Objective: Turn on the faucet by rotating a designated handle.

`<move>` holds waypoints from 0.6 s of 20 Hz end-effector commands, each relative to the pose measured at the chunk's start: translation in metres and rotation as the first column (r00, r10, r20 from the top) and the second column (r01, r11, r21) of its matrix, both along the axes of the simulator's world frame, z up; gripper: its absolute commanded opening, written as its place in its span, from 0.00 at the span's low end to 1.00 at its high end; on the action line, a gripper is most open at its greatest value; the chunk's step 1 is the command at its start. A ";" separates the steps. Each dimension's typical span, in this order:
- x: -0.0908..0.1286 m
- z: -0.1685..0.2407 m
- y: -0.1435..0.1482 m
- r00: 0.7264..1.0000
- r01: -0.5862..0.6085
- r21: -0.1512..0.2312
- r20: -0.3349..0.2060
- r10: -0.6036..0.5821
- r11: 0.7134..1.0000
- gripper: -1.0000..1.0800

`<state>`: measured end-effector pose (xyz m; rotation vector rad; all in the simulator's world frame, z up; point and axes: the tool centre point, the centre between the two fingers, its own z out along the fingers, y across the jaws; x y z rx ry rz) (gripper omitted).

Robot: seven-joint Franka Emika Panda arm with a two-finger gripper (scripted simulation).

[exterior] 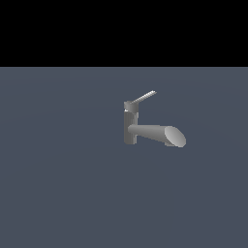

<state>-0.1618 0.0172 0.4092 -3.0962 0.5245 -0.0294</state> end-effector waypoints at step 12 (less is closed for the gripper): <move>0.093 -0.077 -0.006 0.949 0.316 0.006 -0.006 -0.316 0.949 0.00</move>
